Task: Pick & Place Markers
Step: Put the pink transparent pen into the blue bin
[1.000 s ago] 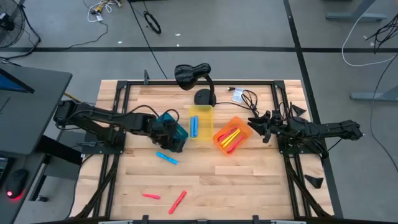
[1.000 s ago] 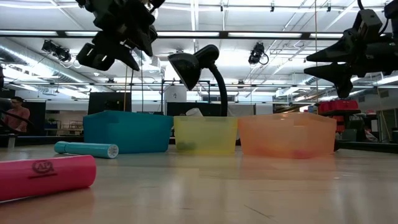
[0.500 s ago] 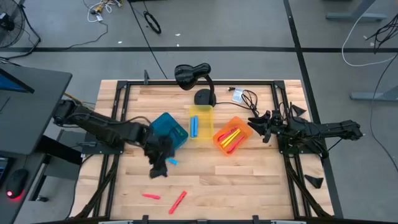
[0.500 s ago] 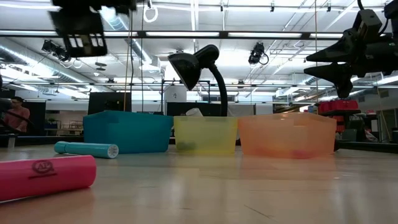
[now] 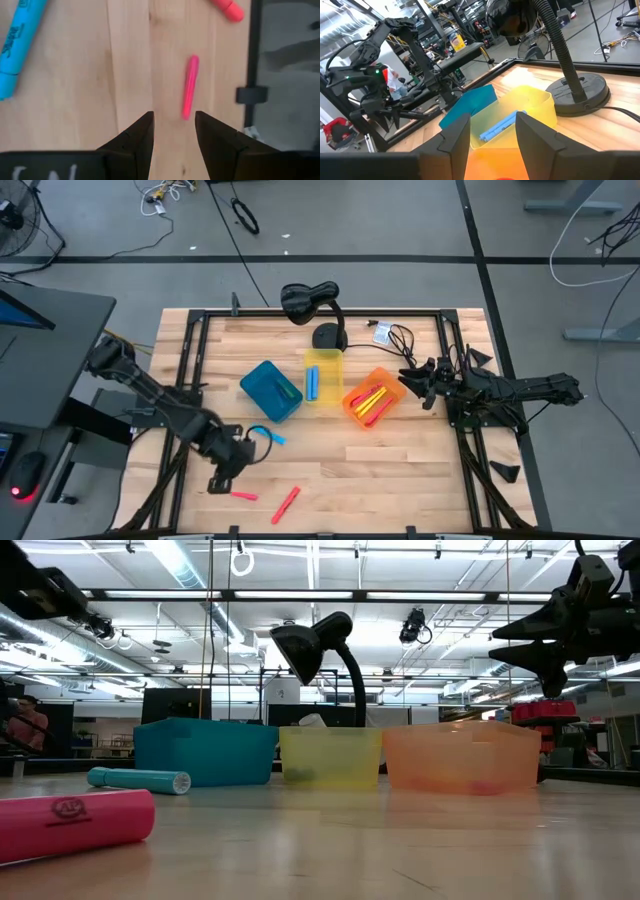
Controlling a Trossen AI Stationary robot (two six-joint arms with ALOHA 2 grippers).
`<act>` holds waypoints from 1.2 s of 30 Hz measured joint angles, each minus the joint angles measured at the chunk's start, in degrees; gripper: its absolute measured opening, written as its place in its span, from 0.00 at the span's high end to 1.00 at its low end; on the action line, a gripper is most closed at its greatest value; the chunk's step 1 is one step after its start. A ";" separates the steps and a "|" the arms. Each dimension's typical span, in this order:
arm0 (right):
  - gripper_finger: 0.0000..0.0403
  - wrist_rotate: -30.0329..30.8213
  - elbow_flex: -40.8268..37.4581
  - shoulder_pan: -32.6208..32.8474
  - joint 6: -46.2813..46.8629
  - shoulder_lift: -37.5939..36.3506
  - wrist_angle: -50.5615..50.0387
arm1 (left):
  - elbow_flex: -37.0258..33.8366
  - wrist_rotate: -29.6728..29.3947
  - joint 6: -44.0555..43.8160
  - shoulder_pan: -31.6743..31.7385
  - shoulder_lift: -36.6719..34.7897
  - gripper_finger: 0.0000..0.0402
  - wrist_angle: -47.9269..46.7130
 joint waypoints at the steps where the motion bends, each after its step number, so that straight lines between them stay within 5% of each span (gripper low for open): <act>1: 0.60 0.00 0.00 0.00 0.01 0.00 -0.02 | 0.01 -1.23 0.01 -1.19 0.00 0.63 -0.41; 12: 0.60 0.00 0.00 0.00 0.01 0.00 0.00 | 0.01 -6.91 -0.26 -11.61 2.46 0.64 -1.61; 36: 0.60 -0.02 0.00 0.02 0.01 0.00 -0.02 | 0.12 -7.41 -0.47 -13.29 22.38 0.69 14.29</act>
